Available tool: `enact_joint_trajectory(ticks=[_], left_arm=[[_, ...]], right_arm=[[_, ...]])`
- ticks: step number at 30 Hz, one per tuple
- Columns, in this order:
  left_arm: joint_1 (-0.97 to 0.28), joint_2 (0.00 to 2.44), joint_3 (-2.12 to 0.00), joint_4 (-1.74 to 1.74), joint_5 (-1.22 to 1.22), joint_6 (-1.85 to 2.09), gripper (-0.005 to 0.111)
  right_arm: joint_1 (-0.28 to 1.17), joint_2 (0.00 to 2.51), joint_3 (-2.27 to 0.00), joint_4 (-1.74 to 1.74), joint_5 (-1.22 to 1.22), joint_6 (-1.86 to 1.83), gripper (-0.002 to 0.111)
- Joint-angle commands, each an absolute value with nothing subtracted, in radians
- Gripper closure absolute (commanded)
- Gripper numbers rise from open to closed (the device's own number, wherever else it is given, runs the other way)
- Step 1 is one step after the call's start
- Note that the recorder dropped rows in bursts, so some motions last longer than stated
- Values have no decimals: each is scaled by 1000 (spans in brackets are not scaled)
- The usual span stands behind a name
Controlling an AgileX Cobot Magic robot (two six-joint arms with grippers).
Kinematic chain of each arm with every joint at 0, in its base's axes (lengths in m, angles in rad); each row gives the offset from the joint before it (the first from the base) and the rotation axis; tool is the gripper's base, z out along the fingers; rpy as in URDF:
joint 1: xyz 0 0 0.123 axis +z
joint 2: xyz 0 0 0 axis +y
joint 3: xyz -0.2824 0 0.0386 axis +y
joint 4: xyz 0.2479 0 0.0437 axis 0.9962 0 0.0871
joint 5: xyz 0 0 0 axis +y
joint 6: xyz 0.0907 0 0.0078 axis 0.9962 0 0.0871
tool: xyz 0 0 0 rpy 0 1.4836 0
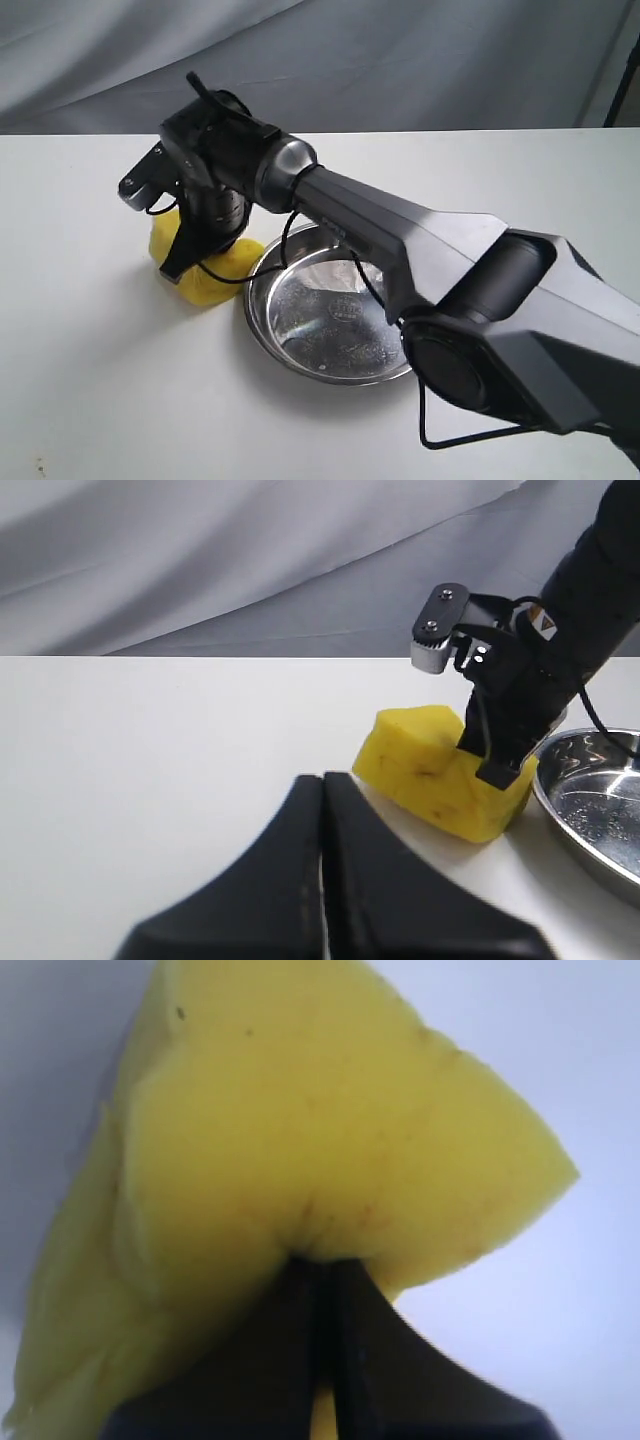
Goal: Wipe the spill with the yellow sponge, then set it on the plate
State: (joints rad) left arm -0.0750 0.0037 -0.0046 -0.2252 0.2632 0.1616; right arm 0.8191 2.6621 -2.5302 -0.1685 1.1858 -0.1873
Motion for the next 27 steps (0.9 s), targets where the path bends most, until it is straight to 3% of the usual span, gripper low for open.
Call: enact_joint_trajectory(ticks=[1,10,19,27], left_arm=[[-83,0,0,-222,263,166,107],[-83,0,0,-222,263,164,107],[-83,0,0,-222,263,164,107],[-83,0,0,-222,263,166,107]], right_arm=[[792,2679,-2521,-115,1195,-211,108],[902,2679,-2521,248,1209,-510,108],[1131,2679,-2521,178,1221,-554,108],[1135,2679,-2521,-22,1221,-484,108]])
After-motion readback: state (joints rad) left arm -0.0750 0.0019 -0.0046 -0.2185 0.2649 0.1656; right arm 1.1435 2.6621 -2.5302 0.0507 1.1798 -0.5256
